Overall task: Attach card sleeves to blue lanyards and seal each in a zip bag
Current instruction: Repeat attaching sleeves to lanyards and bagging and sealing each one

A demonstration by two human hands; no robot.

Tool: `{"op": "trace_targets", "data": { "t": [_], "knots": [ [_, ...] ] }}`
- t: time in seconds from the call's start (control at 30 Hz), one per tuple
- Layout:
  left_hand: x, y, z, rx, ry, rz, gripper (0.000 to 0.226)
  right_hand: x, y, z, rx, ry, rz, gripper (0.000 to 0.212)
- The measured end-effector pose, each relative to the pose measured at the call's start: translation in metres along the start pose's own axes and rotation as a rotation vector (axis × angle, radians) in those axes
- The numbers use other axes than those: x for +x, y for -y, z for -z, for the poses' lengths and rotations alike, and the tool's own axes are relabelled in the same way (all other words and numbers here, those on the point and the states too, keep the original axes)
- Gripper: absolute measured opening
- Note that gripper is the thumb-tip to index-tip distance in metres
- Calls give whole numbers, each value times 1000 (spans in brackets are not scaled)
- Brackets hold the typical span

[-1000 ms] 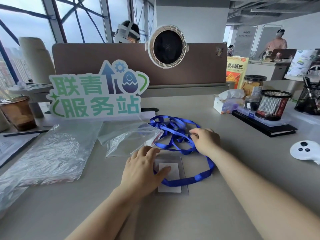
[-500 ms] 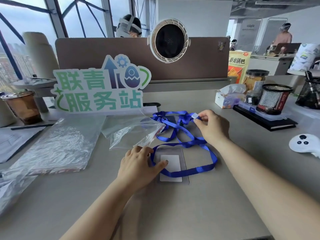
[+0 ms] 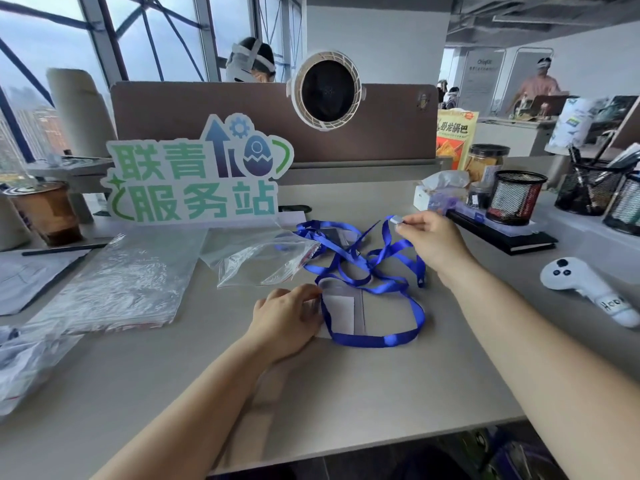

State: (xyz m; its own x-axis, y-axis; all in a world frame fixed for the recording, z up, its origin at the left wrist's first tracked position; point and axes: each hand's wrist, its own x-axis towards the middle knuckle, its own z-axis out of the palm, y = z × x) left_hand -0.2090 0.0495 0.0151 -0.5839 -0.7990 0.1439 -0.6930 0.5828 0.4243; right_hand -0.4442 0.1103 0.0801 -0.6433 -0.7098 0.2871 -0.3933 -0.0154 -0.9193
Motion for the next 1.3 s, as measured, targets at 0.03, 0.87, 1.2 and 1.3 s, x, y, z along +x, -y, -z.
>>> {"op": "trace_targets", "data": {
  "t": [0.03, 0.87, 1.2, 1.3],
  "knots": [
    [0, -3, 0, 19, -7, -4, 35, 0, 5, 2, 9, 34, 16, 6],
    [1, 10, 11, 116, -3, 166, 64, -15, -38, -30, -432, 275, 135, 20],
    [-5, 21, 14, 123, -51, 166, 54, -23, -40, -38, -836, 307, 459, 31],
    [-2, 21, 16, 116, -44, 184, 62, -22, -37, -48, -707, 199, 577, 28]
  ]
}}
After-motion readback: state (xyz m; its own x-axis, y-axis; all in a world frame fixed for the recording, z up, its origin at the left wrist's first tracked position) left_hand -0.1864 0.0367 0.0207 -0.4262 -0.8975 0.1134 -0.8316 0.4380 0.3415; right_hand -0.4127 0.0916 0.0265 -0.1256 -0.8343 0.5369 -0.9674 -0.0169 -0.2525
